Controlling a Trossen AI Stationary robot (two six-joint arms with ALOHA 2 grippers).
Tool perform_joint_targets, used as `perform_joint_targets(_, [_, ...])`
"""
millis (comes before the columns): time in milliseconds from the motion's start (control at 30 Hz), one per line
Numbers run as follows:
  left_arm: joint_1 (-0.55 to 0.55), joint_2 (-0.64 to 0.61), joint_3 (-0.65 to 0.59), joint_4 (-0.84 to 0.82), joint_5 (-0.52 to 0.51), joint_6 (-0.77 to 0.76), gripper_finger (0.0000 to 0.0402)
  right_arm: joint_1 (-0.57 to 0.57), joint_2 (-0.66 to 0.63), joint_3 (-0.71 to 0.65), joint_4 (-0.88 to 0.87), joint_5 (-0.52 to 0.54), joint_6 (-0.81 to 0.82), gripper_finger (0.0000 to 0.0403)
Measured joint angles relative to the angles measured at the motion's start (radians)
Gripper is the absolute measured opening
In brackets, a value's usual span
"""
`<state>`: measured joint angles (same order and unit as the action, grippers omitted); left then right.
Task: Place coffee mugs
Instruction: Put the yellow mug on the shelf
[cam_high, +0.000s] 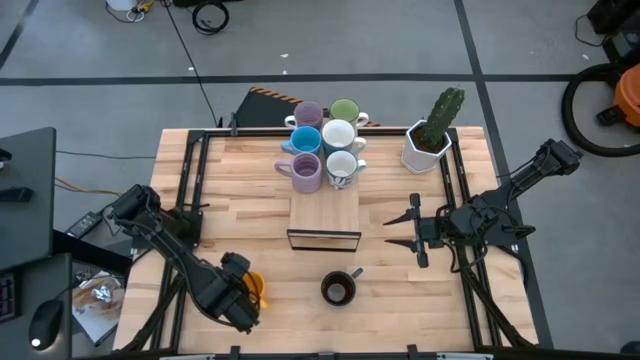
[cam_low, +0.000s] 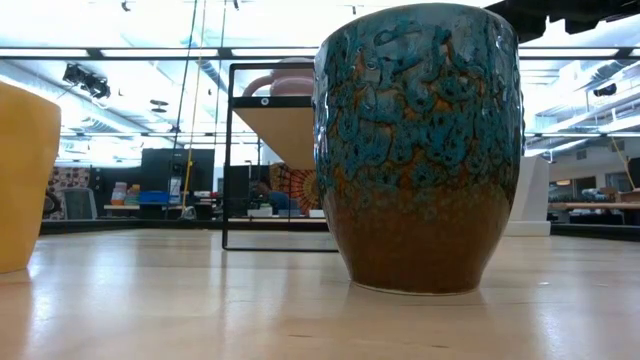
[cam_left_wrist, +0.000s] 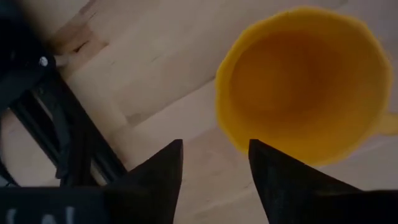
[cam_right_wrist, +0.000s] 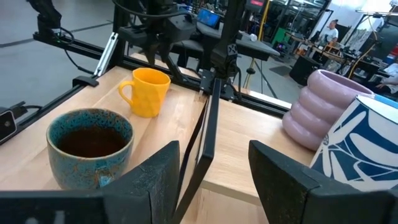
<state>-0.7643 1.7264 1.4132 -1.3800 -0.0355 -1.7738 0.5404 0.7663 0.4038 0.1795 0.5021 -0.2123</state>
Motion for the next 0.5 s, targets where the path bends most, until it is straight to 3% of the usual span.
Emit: perform_joint_targets(500, [0.022,-0.011,-0.038,0.013,-0.093,-0.072,0.0175,0.0,0.0,0.0,0.004,-0.007,-0.004,0.0198])
